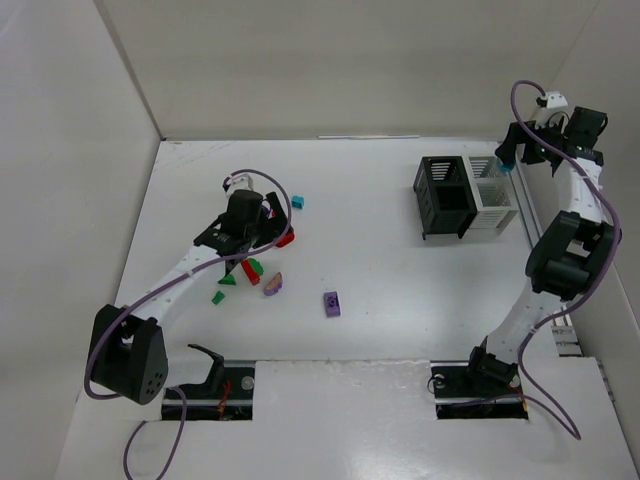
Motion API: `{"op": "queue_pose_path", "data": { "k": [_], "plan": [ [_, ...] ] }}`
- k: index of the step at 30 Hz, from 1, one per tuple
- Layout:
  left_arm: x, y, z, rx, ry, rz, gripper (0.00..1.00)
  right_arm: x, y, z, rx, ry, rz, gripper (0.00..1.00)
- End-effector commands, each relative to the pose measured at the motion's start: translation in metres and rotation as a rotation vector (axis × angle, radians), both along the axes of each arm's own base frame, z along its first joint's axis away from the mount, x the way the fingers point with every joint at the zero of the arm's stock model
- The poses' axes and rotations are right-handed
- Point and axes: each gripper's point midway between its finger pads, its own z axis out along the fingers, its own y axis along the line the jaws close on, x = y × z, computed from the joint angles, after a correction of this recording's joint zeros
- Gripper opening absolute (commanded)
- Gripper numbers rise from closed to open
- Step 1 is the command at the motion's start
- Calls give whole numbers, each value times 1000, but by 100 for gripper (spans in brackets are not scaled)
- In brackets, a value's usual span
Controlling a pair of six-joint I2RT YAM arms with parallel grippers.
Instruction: Sort the legos into containers by color
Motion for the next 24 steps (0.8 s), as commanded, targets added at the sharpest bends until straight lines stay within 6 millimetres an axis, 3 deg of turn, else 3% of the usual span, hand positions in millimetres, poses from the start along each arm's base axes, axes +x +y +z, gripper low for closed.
{"op": "queue_pose_path", "data": {
  "k": [1,8,12,24],
  "plan": [
    [2,5,11,-4,-47,19,99,19,13,10,12,-55,16,100],
    [1,8,10,12,-43,20,99,30,41,-15,90,-28,104,100],
    [2,8,12,12,-42,20,99,30,61,-9,118,-50,165,100],
    [1,8,9,13,-41,20,99,19,79,13,108,-91,215,100]
  ]
}}
